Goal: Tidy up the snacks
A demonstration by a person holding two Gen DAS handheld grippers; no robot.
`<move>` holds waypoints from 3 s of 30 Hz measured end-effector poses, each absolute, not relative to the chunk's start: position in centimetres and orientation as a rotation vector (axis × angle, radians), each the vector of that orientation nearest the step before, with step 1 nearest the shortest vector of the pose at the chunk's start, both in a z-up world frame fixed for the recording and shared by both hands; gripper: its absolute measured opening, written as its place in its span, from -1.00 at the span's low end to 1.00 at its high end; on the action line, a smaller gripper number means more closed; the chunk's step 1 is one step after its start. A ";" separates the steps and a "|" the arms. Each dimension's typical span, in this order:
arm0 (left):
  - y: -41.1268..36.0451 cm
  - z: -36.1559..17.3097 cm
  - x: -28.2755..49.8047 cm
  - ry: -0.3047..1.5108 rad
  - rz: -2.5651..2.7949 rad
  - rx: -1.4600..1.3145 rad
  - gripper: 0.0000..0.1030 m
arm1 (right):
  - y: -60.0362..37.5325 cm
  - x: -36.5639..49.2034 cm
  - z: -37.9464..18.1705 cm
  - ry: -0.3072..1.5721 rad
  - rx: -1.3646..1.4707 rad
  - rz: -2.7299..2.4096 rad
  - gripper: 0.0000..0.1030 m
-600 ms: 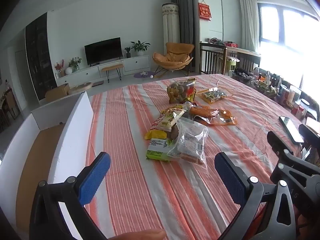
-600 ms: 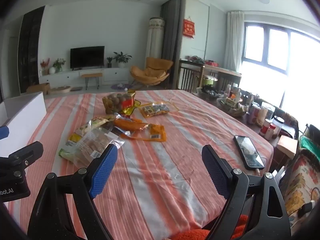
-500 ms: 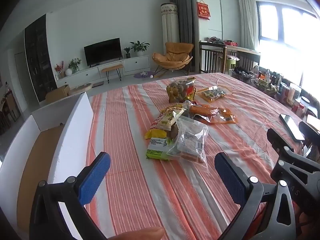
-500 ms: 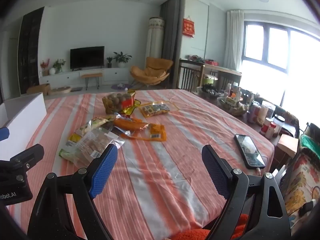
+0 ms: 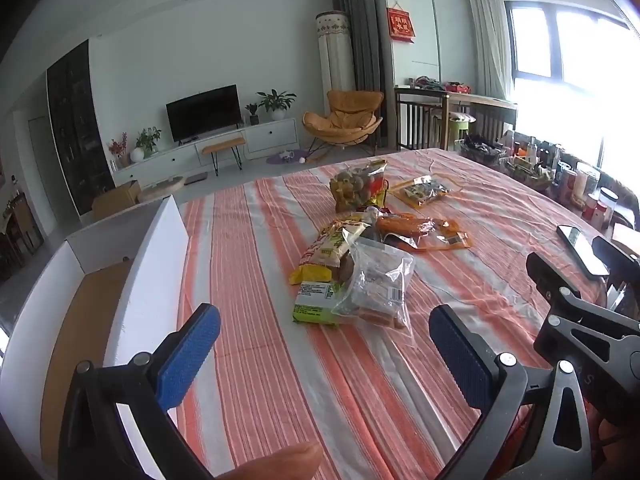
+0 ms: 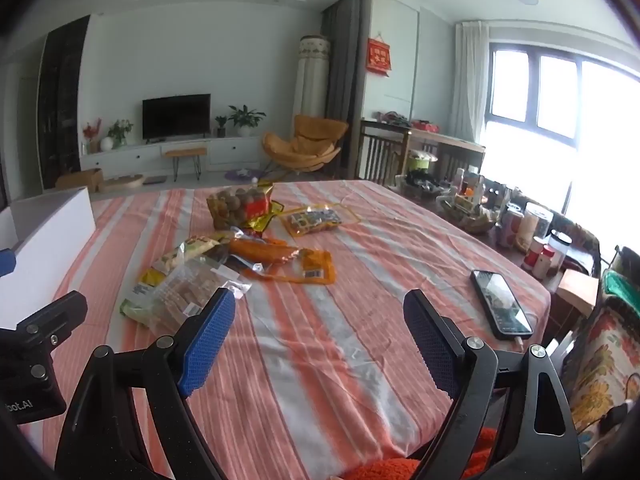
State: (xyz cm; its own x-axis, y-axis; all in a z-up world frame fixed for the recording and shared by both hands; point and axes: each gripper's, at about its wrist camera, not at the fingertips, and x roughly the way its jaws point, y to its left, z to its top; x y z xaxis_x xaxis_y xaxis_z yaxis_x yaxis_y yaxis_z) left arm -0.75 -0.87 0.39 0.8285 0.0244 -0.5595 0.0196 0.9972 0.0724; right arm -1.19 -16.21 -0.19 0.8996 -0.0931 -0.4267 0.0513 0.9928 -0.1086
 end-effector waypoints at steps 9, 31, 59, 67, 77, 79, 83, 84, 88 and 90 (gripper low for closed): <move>-0.5 0.2 -0.3 0.646 0.001 0.039 1.00 | -16.7 -1.5 0.5 0.432 -0.076 -0.067 0.72; -0.2 -0.4 -0.1 0.685 -0.024 0.008 1.00 | -16.7 -1.6 0.4 0.430 -0.076 -0.069 0.72; -0.1 -1.3 0.3 0.703 -0.022 0.014 1.00 | -16.6 -1.5 0.1 0.439 -0.078 -0.064 0.72; 0.1 -2.0 0.7 0.737 -0.015 0.001 1.00 | -16.7 -1.6 0.1 0.440 -0.075 -0.065 0.72; 0.8 -2.3 0.9 0.759 -0.015 -0.027 1.00 | -16.7 -1.4 -0.1 0.442 -0.063 -0.064 0.72; 1.0 -2.5 1.1 0.769 -0.015 -0.031 1.00 | -16.7 -1.3 -0.2 0.445 -0.067 -0.065 0.72; 1.0 -2.8 1.3 0.786 -0.010 -0.022 1.00 | -16.7 -1.2 -0.2 0.453 -0.073 -0.065 0.72; 1.0 -3.2 1.4 0.803 -0.008 -0.019 1.00 | -16.8 -1.2 -0.3 0.456 -0.073 -0.065 0.72; 1.5 -4.3 2.0 0.871 -0.013 -0.055 1.00 | -17.1 -1.0 -0.4 0.468 -0.062 -0.063 0.72; 1.7 -4.6 2.0 0.883 -0.009 -0.068 1.00 | -17.3 -1.0 -0.4 0.469 -0.056 -0.063 0.72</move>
